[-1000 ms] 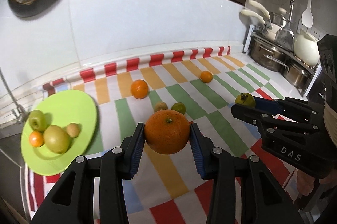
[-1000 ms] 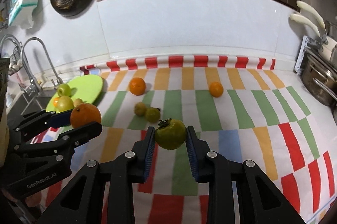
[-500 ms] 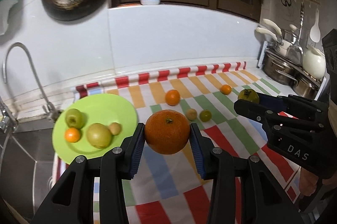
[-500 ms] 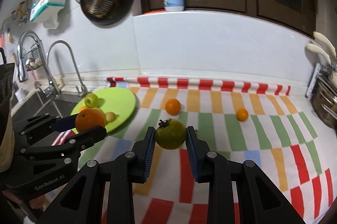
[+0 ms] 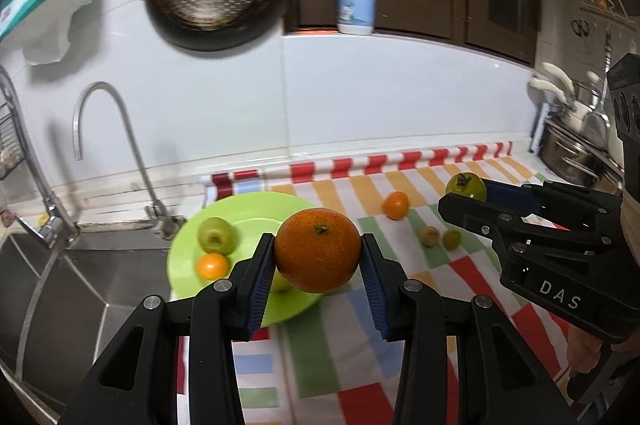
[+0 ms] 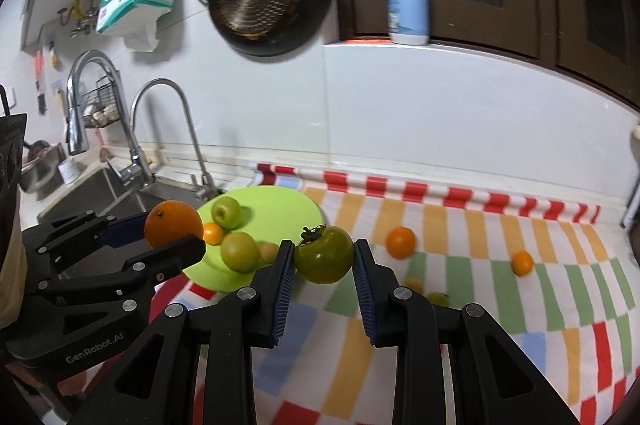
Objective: Organize fruits
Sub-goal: 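Carry the orange and green tomato toward the green plate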
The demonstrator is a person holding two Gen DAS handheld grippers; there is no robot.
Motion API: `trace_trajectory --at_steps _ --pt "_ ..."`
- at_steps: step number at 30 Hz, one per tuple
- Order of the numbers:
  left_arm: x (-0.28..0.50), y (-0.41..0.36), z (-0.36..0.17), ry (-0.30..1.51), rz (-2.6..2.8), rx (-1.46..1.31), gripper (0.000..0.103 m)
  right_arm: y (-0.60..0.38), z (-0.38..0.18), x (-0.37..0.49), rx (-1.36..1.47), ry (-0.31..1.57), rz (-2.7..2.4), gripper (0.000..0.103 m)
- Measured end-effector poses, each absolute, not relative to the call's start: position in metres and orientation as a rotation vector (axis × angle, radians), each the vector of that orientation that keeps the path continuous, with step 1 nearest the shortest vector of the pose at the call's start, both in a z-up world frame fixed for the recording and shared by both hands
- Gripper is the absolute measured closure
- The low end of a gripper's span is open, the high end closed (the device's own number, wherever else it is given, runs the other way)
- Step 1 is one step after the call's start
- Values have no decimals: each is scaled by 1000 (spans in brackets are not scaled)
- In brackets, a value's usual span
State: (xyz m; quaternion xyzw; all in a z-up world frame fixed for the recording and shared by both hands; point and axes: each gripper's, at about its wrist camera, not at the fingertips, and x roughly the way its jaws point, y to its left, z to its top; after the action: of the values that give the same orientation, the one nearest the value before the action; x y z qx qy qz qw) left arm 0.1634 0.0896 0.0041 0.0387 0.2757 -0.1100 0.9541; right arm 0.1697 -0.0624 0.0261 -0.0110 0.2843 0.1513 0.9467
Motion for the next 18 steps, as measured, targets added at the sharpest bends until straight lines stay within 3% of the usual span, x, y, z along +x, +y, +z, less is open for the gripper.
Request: trace_trajectory --at_steps 18 --pt "199 141 -17 624 -75 42 61 -1 13 232 -19 619 455 73"
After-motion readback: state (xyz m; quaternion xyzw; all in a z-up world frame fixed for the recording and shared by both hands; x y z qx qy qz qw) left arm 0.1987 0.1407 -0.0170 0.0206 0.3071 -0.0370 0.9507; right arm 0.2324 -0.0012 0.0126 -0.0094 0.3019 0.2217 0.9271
